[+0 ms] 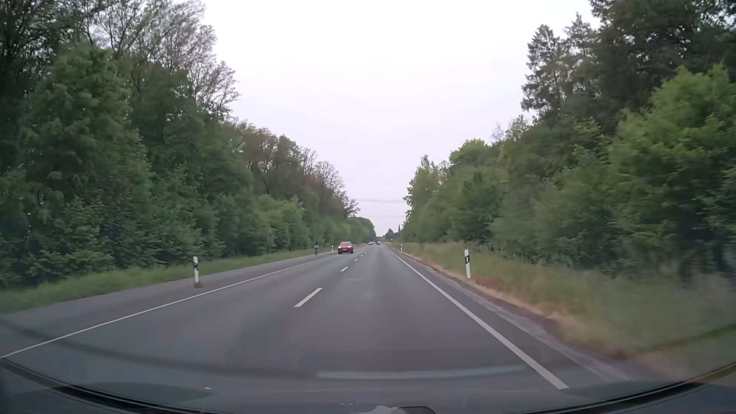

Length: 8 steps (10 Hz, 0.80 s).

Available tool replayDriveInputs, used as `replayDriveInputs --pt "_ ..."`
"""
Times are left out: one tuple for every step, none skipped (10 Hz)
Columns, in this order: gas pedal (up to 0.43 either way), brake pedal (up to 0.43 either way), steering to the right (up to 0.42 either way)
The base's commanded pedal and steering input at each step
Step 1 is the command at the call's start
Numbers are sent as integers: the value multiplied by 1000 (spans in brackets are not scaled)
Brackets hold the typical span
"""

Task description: Follow the waypoints while adhering to traffic rules and regulations

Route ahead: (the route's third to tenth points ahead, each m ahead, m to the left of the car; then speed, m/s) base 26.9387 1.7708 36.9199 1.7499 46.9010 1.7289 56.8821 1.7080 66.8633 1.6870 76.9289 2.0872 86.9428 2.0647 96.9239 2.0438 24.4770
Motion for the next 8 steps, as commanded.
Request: replayDriveInputs --pt "220 0 0" --pt "220 0 0" --pt "228 0 0" --pt "240 0 0" --pt "240 0 0" --pt "240 0 0" --pt "240 0 -2" --pt "240 0 -3"
